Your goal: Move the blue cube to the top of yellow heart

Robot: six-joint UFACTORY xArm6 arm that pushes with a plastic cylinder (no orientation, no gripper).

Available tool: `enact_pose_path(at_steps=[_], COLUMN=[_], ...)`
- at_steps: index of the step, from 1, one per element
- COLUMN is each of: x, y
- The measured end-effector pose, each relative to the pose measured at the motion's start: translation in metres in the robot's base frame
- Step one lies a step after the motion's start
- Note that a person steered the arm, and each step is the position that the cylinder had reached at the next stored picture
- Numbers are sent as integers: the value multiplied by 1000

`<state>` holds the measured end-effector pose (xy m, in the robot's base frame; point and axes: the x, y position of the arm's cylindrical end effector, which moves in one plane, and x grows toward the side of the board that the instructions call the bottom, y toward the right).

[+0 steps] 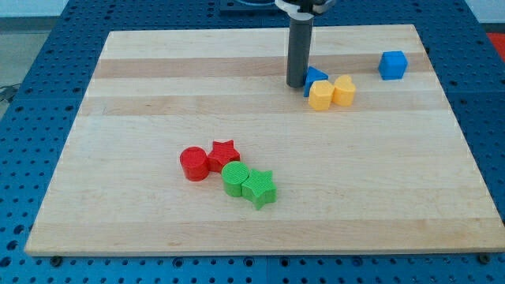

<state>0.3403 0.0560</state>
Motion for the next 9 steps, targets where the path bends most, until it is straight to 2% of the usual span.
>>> enact_pose_path(at_steps=[1,3,4,6,7,8,9], x=[-3,-73,-86,-109,-93,-47,-4], y=[6,73,87,209,272,275,253])
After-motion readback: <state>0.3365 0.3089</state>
